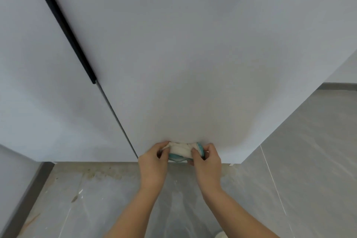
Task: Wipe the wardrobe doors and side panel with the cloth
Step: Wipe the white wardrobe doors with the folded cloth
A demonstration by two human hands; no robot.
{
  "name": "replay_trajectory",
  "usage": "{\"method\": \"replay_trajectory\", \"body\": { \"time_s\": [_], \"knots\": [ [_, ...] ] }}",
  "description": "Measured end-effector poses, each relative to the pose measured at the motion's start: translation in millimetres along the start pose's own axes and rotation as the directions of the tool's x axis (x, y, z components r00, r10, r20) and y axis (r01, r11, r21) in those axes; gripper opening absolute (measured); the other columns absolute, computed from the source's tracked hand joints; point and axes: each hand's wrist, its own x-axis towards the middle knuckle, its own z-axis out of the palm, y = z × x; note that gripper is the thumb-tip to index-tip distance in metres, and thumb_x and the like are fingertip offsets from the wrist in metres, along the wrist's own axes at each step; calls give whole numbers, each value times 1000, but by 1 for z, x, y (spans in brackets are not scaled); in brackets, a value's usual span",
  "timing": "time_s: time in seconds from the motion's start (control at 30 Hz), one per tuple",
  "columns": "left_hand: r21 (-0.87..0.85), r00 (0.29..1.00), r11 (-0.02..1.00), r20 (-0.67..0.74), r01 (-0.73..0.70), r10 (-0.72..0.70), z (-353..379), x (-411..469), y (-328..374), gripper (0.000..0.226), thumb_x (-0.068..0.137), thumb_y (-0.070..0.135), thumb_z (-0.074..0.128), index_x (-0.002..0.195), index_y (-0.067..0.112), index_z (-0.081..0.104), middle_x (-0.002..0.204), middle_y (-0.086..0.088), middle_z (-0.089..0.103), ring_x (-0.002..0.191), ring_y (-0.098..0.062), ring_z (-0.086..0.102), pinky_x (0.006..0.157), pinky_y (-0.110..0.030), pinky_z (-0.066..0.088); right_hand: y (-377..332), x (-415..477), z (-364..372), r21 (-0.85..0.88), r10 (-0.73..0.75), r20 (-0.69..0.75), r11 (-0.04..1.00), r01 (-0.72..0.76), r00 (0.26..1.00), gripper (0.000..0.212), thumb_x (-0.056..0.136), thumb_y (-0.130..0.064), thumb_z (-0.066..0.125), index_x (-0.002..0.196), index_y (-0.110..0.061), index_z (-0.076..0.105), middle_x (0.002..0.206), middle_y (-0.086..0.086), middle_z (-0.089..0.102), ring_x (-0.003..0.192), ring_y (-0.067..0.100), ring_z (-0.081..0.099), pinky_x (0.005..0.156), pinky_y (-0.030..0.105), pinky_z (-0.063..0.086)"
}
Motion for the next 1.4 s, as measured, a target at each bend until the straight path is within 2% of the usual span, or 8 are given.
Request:
{"method": "replay_trajectory", "body": {
  "time_s": [0.1, 0.33, 0.7, 0.87, 1.0, 1.1, 1.23, 1.4],
  "knots": [
    [-178, 998, 984, -68, -23, 11, -23, -1, 34, 23, 89, 7, 66, 100, 25, 73, 89, 17, 72, 80, -4, 69, 81, -26, 57, -47, -11, -6, 148, -43, 4, 988, 42, 999, 15, 88, -5, 65, 78, -8, 54, 78, 12, 63, 71, 20, 67, 65, 34, 60],
    [-328, 922, 878, -287, -348, 258, -73, 3, 121, 27, 87, 7, 68, 96, 32, 70, 87, 18, 72, 82, -5, 69, 75, -22, 56, -157, -30, -22, 380, -277, -42, 884, 272, 960, 18, 89, -4, 65, 77, -11, 54, 75, 6, 64, 74, 17, 65, 65, 30, 59],
    [-272, 635, 599, -540, -753, 552, -149, 22, 256, 19, 91, 7, 65, 107, 15, 69, 100, 4, 71, 90, -12, 69, 79, -31, 57, -317, -54, -40, 554, -618, -210, 563, 613, 758, 27, 90, 2, 62, 78, -17, 47, 82, 6, 60, 76, 14, 64, 67, 33, 59],
    [-106, 596, 640, -505, -761, 624, -158, 31, 251, 27, 91, 7, 63, 117, 13, 69, 95, 4, 70, 80, -16, 67, 72, -39, 59, -332, -54, -34, 507, -622, -186, 603, 616, 761, 26, 89, 0, 63, 76, -14, 46, 75, -3, 57, 69, 10, 59, 60, 31, 58],
    [98, 512, 613, -457, -784, 728, -148, 37, 217, 24, 88, -1, 65, 110, 5, 71, 87, -6, 71, 73, -13, 62, 67, -25, 53, -301, -47, -26, 404, -618, -133, 680, 611, 775, 28, 86, 5, 64, 72, -14, 47, 64, -9, 51, 61, 15, 55, 59, 42, 58],
    [148, 522, 618, -406, -772, 750, -135, 42, 172, 19, 87, -2, 66, 105, 3, 72, 84, -7, 71, 72, -11, 61, 64, -22, 51, -252, -42, -10, 340, -569, -86, 755, 561, 818, 40, 82, 10, 63, 66, -24, 48, 63, -3, 51, 61, 33, 56, 61, 48, 58],
    [171, 595, 669, -336, -724, 730, -113, 41, 101, 15, 88, 4, 62, 97, 1, 73, 82, -3, 69, 73, -3, 56, 69, -10, 48, -175, -39, 17, 258, -453, -33, 857, 446, 891, 42, 79, 11, 64, 65, -25, 48, 63, -4, 54, 61, 12, 54, 61, 55, 55],
    [227, 737, 761, -194, -608, 647, -81, 32, 6, 23, 90, 16, 54, 93, 5, 74, 76, -1, 68, 64, -6, 55, 55, -21, 49, -83, -38, 45, 115, -237, 37, 966, 231, 971, 40, 78, 8, 64, 69, -30, 54, 63, -5, 59, 65, 30, 62, 64, 51, 54]
  ]
}}
